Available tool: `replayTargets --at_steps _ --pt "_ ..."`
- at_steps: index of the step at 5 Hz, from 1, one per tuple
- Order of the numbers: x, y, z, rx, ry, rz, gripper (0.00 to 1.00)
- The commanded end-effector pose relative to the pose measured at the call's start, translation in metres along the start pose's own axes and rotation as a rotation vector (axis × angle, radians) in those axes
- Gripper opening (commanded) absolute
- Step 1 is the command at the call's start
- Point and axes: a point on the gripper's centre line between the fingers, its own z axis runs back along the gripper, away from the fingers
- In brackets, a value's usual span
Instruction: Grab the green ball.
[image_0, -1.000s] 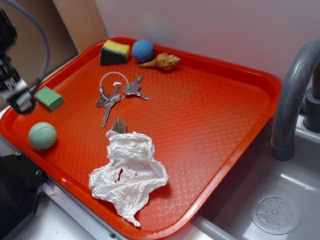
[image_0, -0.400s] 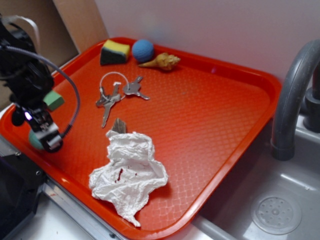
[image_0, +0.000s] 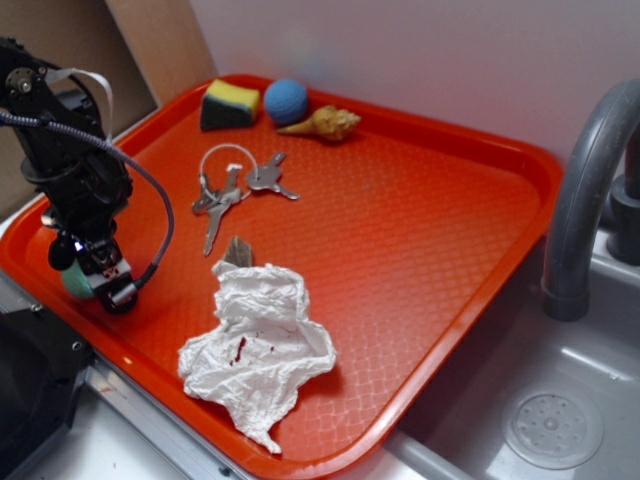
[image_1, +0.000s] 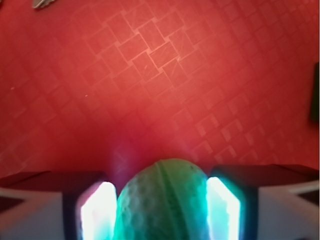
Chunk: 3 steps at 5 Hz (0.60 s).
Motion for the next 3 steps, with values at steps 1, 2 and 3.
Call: replayTargets --at_steps 1,2,3 --pt "-0.006 0.009 0.063 -0.053 -0.023 -0.019 0.00" --pt "-0.002 0.003 0.115 -0.075 -0.133 -0.026 0.00" --pt "0.012 0.004 0.168 -0.154 -0.215 0.010 0.00"
